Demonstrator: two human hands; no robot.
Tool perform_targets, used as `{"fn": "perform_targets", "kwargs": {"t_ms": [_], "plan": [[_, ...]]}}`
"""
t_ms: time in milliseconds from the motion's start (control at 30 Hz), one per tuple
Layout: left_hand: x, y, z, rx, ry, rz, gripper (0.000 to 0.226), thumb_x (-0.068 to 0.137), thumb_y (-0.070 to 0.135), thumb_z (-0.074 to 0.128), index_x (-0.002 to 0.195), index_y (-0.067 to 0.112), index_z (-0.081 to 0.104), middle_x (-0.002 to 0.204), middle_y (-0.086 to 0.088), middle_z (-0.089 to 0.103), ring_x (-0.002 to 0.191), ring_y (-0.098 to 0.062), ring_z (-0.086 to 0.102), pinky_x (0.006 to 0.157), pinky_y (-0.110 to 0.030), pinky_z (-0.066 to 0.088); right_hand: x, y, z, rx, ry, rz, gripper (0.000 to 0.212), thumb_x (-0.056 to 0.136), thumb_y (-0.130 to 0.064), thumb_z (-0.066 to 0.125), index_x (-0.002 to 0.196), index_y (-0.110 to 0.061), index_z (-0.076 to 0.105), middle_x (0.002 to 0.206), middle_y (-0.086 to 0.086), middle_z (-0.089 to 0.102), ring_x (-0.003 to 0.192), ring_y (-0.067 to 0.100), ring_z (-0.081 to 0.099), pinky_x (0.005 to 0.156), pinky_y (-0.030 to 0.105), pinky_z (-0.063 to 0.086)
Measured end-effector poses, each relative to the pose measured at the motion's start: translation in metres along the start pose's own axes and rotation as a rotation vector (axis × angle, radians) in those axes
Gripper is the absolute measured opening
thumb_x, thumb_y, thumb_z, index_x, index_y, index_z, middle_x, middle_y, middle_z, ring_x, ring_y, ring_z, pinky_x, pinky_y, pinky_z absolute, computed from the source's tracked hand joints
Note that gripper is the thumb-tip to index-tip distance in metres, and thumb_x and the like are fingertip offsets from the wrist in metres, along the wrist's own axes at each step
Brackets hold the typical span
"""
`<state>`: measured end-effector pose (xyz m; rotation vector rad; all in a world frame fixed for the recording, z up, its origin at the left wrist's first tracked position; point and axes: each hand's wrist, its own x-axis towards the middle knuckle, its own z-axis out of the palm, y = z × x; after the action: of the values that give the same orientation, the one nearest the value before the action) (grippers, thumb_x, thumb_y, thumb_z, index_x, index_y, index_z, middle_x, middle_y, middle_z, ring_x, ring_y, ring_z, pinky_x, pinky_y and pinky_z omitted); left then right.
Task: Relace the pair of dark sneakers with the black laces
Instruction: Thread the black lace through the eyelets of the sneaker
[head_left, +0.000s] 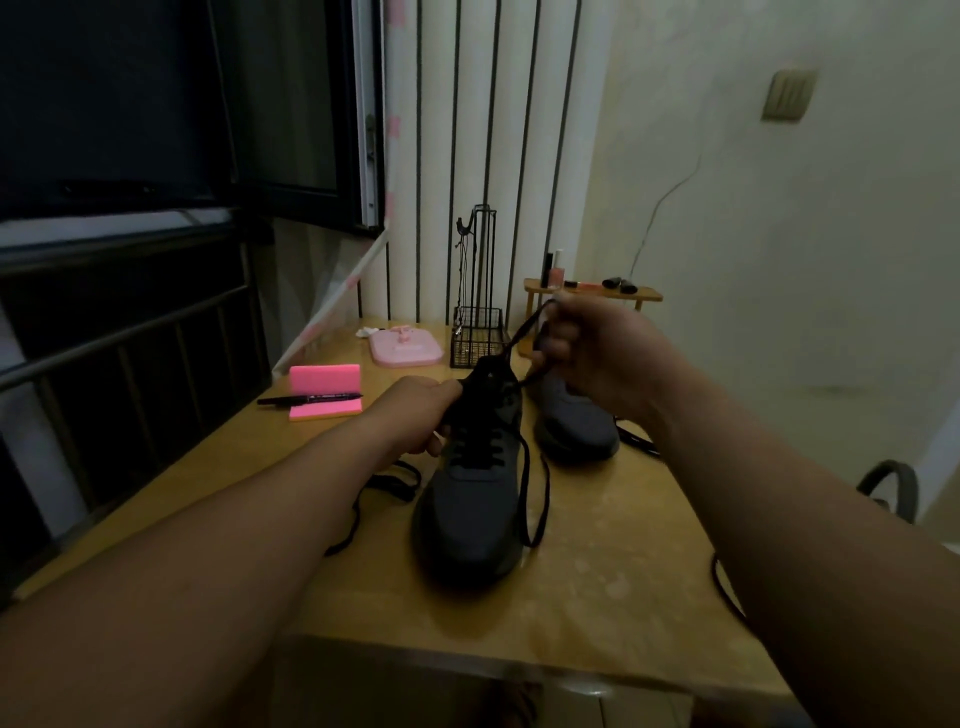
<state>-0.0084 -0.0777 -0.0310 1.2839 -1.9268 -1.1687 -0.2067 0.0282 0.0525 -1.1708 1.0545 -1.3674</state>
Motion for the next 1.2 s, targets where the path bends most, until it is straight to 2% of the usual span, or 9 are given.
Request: {"fn": "perform_targets", "kwargs": {"t_ms": [133, 267, 333, 467, 533, 633, 767, 1000, 1200], "plan": [[-0.003, -0.003, 0.005, -0.045, 0.02, -0.011, 0.047, 0.103, 0.042, 0.048, 0.109, 0.0, 0.068, 0.079, -0.009, 0.063, 0.058, -0.022, 0.055, 0.049, -0.026, 0.036, -0.008, 0.002, -0.012, -0.5, 0.087, 0.113, 0.026, 0.104, -0.033, 0.06, 0.098, -0.01, 0.068, 0.063, -0.001, 0.045, 0.052, 0.012, 0.045, 0.057, 0.029, 0.043], [-0.007, -0.003, 0.009, -0.108, 0.056, -0.026, 0.044, 0.103, 0.044, 0.05, 0.105, 0.003, 0.068, 0.081, -0.009, 0.063, 0.06, -0.023, 0.054, 0.048, -0.025, 0.038, -0.014, -0.007, -0.024, 0.426, 0.272, -0.205, 0.029, 0.104, -0.02, 0.049, 0.076, -0.015, 0.055, 0.062, -0.003, 0.035, 0.052, 0.012, 0.04, 0.06, 0.03, 0.045], [-0.009, -0.002, 0.011, -0.12, 0.082, -0.025, 0.038, 0.104, 0.043, 0.051, 0.104, 0.007, 0.064, 0.084, -0.01, 0.064, 0.062, -0.023, 0.054, 0.051, -0.028, 0.04, -0.015, -0.003, -0.035, 0.441, 0.395, -0.19, 0.026, 0.103, -0.019, 0.046, 0.077, -0.015, 0.051, 0.064, -0.001, 0.038, 0.055, 0.015, 0.042, 0.061, 0.033, 0.048], [-0.017, 0.001, 0.016, 0.098, 0.23, 0.26, 0.014, 0.106, 0.032, 0.055, 0.115, 0.021, 0.052, 0.085, -0.003, 0.063, 0.07, -0.016, 0.06, 0.059, -0.031, 0.043, -0.017, 0.031, -0.051, -0.997, 0.565, 0.256, 0.029, 0.1, -0.028, 0.063, 0.118, -0.007, 0.057, 0.109, 0.016, 0.063, 0.094, 0.031, 0.065, 0.085, 0.049, 0.06], [-0.019, -0.001, 0.013, 0.322, 0.195, 0.437, 0.014, 0.102, 0.026, 0.058, 0.116, 0.029, 0.055, 0.092, 0.004, 0.06, 0.076, -0.01, 0.058, 0.061, -0.028, 0.043, -0.025, 0.043, -0.042, -1.303, 0.639, 0.137, 0.041, 0.096, -0.035, 0.068, 0.125, -0.011, 0.052, 0.119, 0.012, 0.058, 0.102, 0.029, 0.06, 0.081, 0.043, 0.057], [-0.015, -0.003, 0.004, 0.646, 0.033, 0.432, 0.015, 0.098, 0.037, 0.059, 0.112, 0.037, 0.054, 0.109, 0.007, 0.057, 0.09, -0.01, 0.059, 0.074, -0.035, 0.053, -0.033, 0.062, -0.002, -1.28, 0.522, -0.091, 0.03, 0.096, -0.045, 0.064, 0.113, -0.023, 0.054, 0.1, -0.001, 0.062, 0.088, 0.018, 0.062, 0.076, 0.041, 0.06], [-0.014, 0.01, 0.0, 0.695, -0.05, 0.405, 0.005, 0.1, 0.03, 0.06, 0.096, 0.029, 0.058, 0.102, 0.0, 0.064, 0.09, -0.019, 0.062, 0.081, -0.041, 0.055, -0.027, 0.099, 0.036, -1.151, 0.208, 0.14, 0.054, 0.084, -0.062, 0.071, 0.116, -0.027, 0.045, 0.109, -0.004, 0.064, 0.099, 0.02, 0.066, 0.085, 0.046, 0.06], [-0.026, 0.0, -0.003, 0.03, -0.179, 0.215, 0.01, 0.105, 0.022, 0.06, 0.097, 0.018, 0.064, 0.095, -0.001, 0.067, 0.088, -0.016, 0.062, 0.081, -0.033, 0.049, -0.034, 0.101, 0.02, -0.918, 0.203, 0.22, 0.047, 0.088, -0.047, 0.077, 0.112, -0.021, 0.046, 0.106, 0.001, 0.063, 0.097, 0.019, 0.066, 0.086, 0.045, 0.06], [-0.026, -0.002, -0.008, -0.051, -0.279, 0.196, 0.005, 0.102, 0.021, 0.064, 0.105, 0.017, 0.066, 0.104, -0.004, 0.068, 0.097, -0.019, 0.063, 0.089, -0.035, 0.049, -0.023, 0.097, 0.015, -0.897, 0.27, -0.031, 0.039, 0.095, -0.049, 0.068, 0.121, -0.027, 0.05, 0.111, -0.003, 0.063, 0.098, 0.014, 0.066, 0.083, 0.041, 0.061]]}}
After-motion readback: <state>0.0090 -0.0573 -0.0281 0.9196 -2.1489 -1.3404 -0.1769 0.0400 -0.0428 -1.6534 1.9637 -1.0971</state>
